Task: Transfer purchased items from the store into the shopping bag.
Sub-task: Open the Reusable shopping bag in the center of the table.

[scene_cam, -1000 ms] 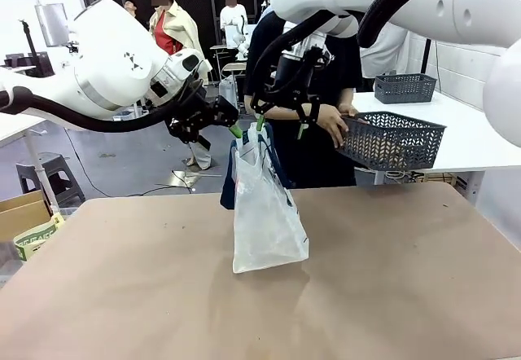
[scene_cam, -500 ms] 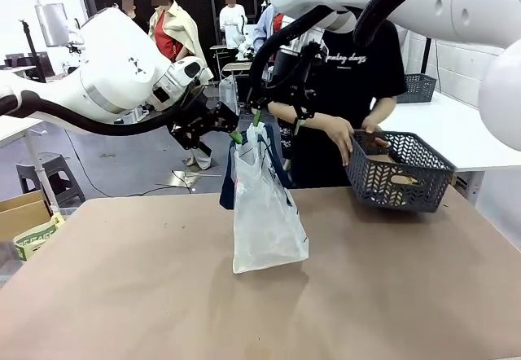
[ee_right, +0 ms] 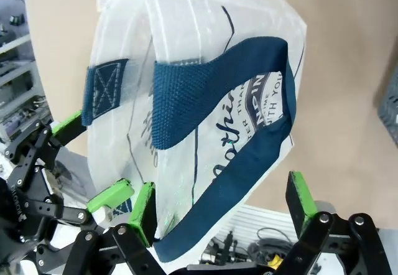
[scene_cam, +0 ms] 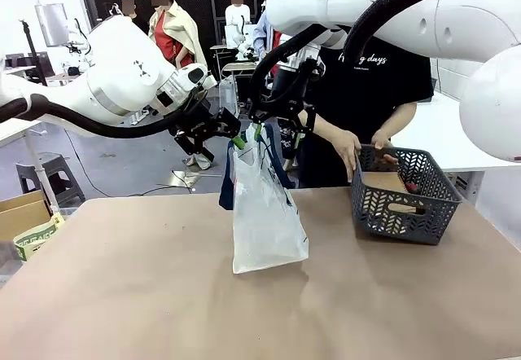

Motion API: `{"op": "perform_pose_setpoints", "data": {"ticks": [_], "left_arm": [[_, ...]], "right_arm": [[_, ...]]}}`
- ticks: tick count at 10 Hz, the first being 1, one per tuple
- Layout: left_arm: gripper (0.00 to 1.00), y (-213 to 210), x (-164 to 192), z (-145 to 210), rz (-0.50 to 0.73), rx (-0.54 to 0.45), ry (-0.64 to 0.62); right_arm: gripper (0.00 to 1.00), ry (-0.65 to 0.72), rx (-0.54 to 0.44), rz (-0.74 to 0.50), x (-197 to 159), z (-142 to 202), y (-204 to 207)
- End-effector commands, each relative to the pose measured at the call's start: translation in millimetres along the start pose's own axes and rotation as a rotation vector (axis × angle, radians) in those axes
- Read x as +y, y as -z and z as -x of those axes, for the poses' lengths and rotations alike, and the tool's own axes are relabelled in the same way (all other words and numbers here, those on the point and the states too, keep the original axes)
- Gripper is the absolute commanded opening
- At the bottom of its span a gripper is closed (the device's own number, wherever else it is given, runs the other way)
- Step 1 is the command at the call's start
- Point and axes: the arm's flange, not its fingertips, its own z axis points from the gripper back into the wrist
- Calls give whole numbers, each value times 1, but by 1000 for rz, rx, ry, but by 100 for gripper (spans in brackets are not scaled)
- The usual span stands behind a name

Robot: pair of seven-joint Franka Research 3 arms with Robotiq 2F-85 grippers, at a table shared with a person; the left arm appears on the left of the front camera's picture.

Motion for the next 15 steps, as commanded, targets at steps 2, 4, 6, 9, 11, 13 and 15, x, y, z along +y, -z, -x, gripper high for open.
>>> {"op": "perform_pose_setpoints", "data": {"ticks": [2,4,6,9,11,13,15], "left_arm": [[100,0,6,-2,0,60,64],[61,1,6,-2,-3,47,94],[22,4,8,-3,9,56,92],[0,1,7,0,13,48,99],[0,-8,8,6,-7,40,108],[0,-17,9,18,-38,32,126],[0,-24,8,30,-88,8,149]], "right_arm": [[80,-76,1,33,4,-7,-5],[40,-66,24,36,4,-8,-2],[0,-71,50,25,2,-9,7],[0,-80,56,37,-2,-3,9],[0,-96,29,63,-12,11,5],[0,-175,16,47,-24,32,-4],[0,-245,-16,107,-40,47,-11]]}}
